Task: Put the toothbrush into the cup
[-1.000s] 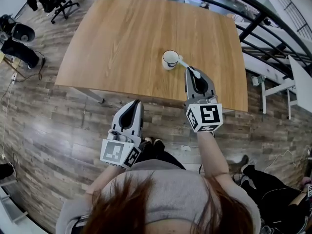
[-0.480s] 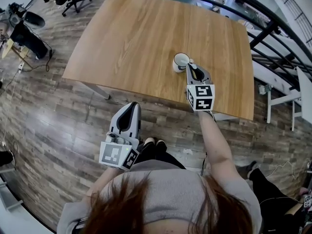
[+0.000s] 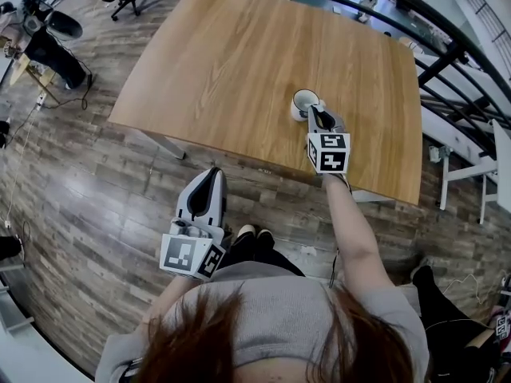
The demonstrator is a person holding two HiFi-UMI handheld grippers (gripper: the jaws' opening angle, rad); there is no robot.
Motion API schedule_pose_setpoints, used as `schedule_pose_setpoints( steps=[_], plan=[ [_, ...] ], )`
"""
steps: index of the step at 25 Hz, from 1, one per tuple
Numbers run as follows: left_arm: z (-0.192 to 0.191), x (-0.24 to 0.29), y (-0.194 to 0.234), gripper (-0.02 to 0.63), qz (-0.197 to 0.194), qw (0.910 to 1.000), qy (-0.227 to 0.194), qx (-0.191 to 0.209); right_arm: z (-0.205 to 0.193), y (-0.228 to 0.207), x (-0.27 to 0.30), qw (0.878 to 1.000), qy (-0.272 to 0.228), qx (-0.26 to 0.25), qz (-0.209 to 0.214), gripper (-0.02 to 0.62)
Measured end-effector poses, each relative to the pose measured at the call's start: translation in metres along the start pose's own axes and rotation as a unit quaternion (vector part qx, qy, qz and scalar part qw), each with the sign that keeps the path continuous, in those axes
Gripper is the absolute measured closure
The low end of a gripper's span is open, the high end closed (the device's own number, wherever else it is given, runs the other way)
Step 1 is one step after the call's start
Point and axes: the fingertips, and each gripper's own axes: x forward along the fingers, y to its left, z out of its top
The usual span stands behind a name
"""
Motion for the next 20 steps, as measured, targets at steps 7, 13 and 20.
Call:
schedule_pose_setpoints(
  steps=[7,13,20],
  plan=[
    [0.001,-0.002,0.004,0.598,0.008,1.0,-0.001,0.001,0.002,0.0,0.006,1.0,-0.011,0.004,-0.005,0.563],
    [0.002,-0.001,0.001,0.598,0.008,1.0,-0.001,0.002,0.002,-0.002,0.005,1.0,-0.025,0.016,-0.009,0.563],
    [0.001,0.002,-0.005,0.598,0.002,1.0,-0.001,0.005,0.0,-0.002,-0.007,0.998,-0.047,0.043,0.001,0.563]
  ],
)
